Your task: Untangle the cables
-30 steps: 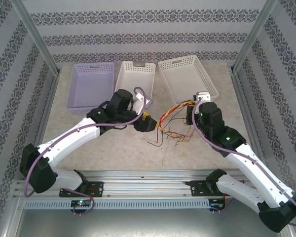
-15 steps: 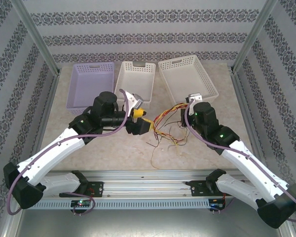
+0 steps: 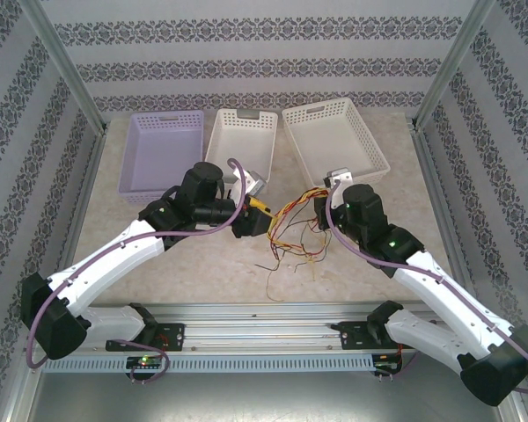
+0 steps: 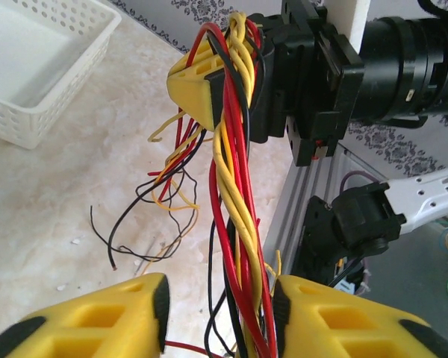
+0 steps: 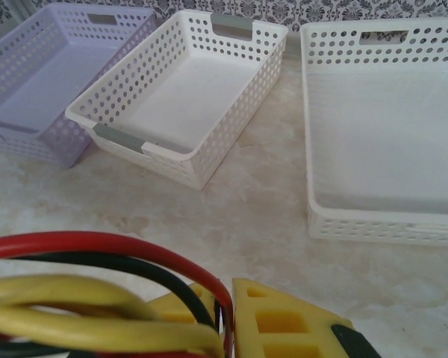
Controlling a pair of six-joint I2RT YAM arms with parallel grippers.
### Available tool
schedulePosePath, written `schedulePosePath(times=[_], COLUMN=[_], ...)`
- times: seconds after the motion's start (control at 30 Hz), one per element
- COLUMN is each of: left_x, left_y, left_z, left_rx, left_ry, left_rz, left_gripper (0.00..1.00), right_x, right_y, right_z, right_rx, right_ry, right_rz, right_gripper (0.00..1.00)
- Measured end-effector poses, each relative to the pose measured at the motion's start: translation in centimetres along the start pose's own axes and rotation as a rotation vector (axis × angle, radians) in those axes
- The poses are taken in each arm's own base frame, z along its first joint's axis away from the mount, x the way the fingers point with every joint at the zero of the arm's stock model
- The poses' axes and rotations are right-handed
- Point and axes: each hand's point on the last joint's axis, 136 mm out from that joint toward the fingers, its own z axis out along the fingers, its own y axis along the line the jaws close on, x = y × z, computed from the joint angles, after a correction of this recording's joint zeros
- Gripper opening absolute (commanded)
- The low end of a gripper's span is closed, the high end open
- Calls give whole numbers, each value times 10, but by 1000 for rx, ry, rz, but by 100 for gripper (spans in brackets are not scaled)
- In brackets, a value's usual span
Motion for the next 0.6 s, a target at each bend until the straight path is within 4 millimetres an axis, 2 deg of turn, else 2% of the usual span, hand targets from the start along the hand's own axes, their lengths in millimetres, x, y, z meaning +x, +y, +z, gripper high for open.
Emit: schedulePosePath(times=[0.33,0.6], left_x=[2,9], left_y=[-5,-7], left_z=[1,7], left_rx=[36,74], left_ry=[10,42], left_rz=[-4,-26], left_gripper=[29,10], right_x=[2,4], right_y=[3,6], right_z=[3,6], right_rx=[-7,-9], right_ry=[8,18], right_rz=[-5,-10], right_gripper=[0,0])
